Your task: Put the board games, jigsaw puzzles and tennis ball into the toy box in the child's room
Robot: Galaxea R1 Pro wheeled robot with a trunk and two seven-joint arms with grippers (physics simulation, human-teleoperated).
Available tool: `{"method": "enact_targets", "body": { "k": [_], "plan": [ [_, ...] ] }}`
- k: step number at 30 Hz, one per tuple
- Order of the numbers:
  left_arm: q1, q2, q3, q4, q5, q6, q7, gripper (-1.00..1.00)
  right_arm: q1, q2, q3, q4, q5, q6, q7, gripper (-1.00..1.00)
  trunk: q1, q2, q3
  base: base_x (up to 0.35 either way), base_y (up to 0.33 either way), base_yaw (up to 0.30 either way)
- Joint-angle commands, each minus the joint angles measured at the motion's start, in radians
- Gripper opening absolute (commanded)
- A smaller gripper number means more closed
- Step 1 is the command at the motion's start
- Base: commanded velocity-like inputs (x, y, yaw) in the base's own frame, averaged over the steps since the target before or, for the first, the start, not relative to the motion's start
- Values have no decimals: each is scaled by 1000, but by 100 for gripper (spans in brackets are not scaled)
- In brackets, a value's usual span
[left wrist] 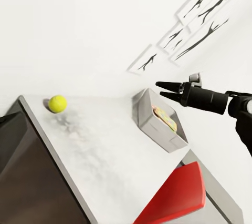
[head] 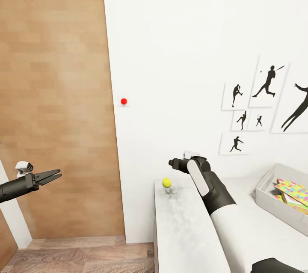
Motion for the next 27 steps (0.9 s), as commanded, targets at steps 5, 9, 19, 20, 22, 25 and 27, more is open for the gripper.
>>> {"method": "enact_targets", "body": {
  "k": [5,9,19,20,22,25,27],
  "plan": [
    [0,0,-1,0,-1,11,-4,100,-1,-2,1,-1,-11,0,-9,100,0,-1,-5,0,4,0],
    [0,-1,-3,0,-4,10,-4,100,0,-3,1,-2,-7,-3,-9,100,0,-1,-6,0,0,0],
    [47,-13,-46,-1,-18,-135,-4,100,-1,-11,-2,-1,-11,-5,-8,100,0,-1,-7,0,0,0],
    [50,-13,-51,-1,-18,-145,-4,100,-1,-13,-2,-1,-12,-5,-8,100,0,-1,-7,0,0,0],
    [60,-11,-62,-1,-20,-180,-4,100,-1,-17,-2,-1,-13,-5,-8,100,0,-1,-7,0,0,0],
    [78,-9,-73,-5,-20,-260,-4,100,-1,-19,-2,-2,-14,-5,-8,100,0,-1,-7,0,0,0],
    [83,-10,-79,-15,-20,-293,-4,100,-1,-20,-2,-2,-14,-5,-8,100,0,-1,-7,0,0,0]
  ]
}}
